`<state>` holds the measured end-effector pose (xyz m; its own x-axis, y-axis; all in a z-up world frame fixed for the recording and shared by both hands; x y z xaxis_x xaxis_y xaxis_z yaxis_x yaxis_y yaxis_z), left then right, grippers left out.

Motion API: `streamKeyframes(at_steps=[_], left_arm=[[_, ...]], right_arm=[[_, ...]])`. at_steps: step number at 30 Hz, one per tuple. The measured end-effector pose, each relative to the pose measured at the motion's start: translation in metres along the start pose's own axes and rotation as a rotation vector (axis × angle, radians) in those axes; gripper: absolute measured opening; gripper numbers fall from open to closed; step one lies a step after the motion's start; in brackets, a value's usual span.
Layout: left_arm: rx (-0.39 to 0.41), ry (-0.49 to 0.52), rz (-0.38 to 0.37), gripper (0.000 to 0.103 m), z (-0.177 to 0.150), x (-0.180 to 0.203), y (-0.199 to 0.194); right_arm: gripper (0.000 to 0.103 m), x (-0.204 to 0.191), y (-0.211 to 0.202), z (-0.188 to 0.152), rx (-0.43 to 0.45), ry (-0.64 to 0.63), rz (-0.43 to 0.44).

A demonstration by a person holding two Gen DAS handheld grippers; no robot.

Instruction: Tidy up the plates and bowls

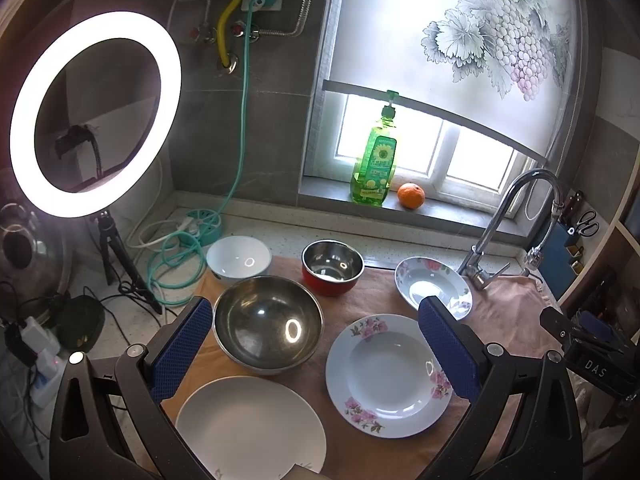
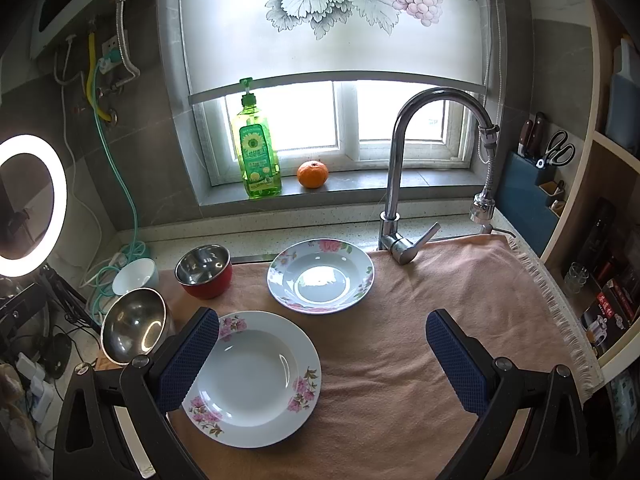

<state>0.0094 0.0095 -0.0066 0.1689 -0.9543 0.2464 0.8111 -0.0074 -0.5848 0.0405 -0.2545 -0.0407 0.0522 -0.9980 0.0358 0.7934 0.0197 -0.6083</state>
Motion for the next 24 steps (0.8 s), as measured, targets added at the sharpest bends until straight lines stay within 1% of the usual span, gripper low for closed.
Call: streamKeyframes(at_steps=[24], left_arm=[[-0.003, 0.009, -0.008, 0.102, -0.0021, 0.0031, 0.0011]], right_arm=[[0.102, 0.0009, 0.0014, 0.0008, -0.005, 0.003, -0.001]])
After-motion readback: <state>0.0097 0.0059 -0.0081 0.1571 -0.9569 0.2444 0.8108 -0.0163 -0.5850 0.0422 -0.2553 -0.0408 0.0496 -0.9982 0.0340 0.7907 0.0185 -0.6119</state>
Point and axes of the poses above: each gripper's, at about its wrist camera, not at the fingertips, and y roughly the way its jaws point, x to its right, z to its top, the point moved 1 cm from there along y, roughly the way its jaws point, and after that the axes turned 7 degrees about -y, right-handed, at the moved point
